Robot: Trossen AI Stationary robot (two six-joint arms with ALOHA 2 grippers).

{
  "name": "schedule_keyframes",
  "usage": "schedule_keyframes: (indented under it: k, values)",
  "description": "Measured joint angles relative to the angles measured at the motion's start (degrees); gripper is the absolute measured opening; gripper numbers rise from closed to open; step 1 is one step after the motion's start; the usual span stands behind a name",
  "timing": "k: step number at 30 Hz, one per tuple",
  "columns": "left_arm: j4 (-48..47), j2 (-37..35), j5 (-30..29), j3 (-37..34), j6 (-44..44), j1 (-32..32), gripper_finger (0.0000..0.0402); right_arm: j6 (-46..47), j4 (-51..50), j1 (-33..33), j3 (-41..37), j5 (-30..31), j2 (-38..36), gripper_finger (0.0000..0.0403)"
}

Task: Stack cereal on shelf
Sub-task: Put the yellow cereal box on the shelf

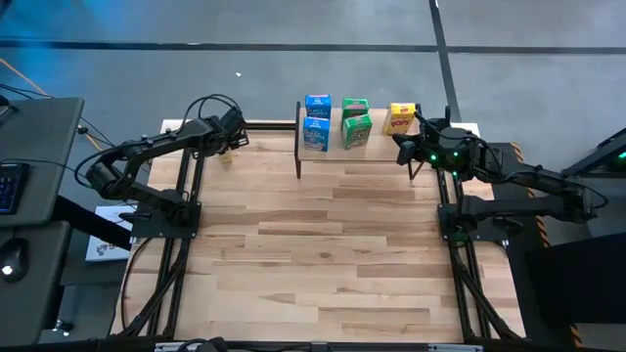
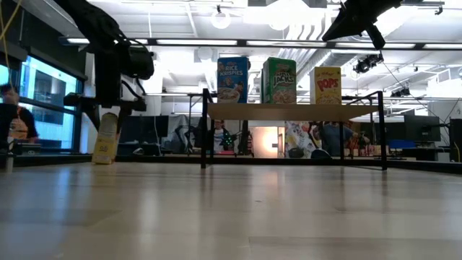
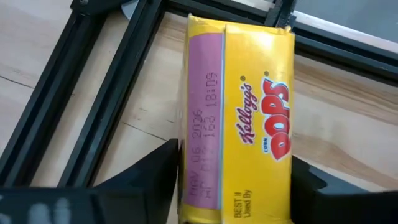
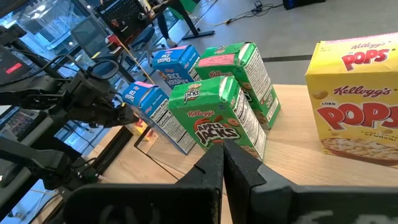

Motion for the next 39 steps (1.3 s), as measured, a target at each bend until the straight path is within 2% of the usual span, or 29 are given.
schedule_keyframes:
  k: [8, 14, 23, 29, 33, 39]
  values:
    - [-0.2, -0.2, 1.2, 0.0, 2.1, 0.0, 0.0159, 0.0, 0.0, 0.0, 0.0, 0.0, 0.0, 0.0]
    - [-0.1, -3.0, 2.1, 0.0, 4.5, 0.0, 0.0145, 0.0, 0.0, 0.0, 0.0, 0.0, 0.0, 0.0]
    - [1.7, -12.6, 3.7, 0.0, 9.2, 0.0, 0.0143, 0.0, 0.0, 0.0, 0.0, 0.0, 0.0, 0.0]
    - [5.6, -19.8, 10.3, 0.2, 11.4, -0.6, 0.0143, 0.3, 0.0, 0.0, 0.0, 0.0, 0.0, 0.0]
    - [7.7, -22.3, 14.8, 3.6, 15.5, -3.1, 0.0143, 0.5, 0.0, 0.0, 0.0, 0.0, 0.0, 0.0]
    - [7.3, -22.7, 14.1, 12.7, 21.9, -9.0, 0.0142, 1.8, 0.0, 0.0, 0.0, 0.1, 0.3, 0.0]
